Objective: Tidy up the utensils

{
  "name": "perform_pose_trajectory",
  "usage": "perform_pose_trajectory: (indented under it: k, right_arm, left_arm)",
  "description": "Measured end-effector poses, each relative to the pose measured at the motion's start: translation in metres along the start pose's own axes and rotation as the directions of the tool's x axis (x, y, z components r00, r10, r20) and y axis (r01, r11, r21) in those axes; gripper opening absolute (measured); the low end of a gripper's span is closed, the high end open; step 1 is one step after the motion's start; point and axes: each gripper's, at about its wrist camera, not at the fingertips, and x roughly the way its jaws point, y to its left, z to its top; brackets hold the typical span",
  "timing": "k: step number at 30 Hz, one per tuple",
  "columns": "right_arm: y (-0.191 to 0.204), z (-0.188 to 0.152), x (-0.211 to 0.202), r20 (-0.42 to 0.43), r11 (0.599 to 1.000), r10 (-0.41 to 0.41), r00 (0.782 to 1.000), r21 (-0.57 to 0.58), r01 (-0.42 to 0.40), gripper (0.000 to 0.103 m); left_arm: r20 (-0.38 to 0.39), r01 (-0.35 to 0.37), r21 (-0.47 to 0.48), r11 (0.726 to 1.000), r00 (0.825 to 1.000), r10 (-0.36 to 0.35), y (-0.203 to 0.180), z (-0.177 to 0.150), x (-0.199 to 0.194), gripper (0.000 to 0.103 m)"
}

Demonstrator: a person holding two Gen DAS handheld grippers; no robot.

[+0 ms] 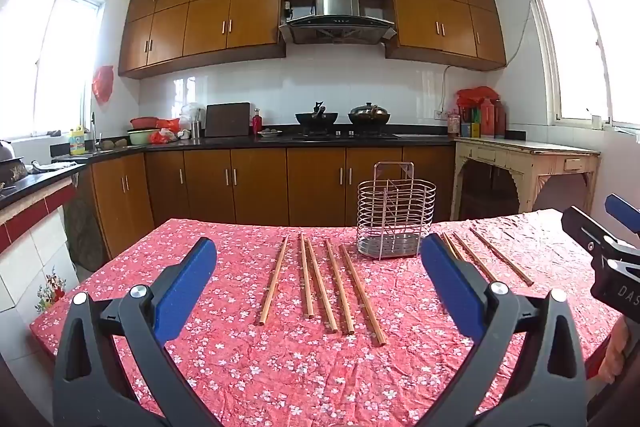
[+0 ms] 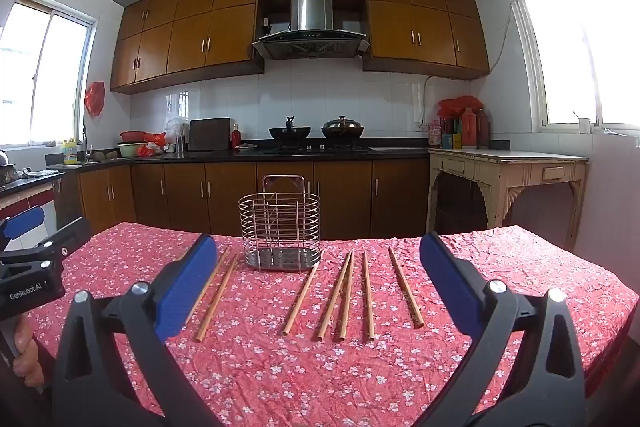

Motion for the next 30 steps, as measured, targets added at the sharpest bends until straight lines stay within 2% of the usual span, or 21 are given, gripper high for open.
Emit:
perform_pose_trajectory:
  k: [30]
  right_arm:
    - [0.0004, -0.0002, 0.0004, 0.002, 1.000, 0.000, 1.000, 0.000, 0.000, 0.099]
  left_arm:
    - [-0.005, 0.003, -0.004, 1.000, 1.000, -0.003, -0.0002, -0.0001, 0.0000, 0.101]
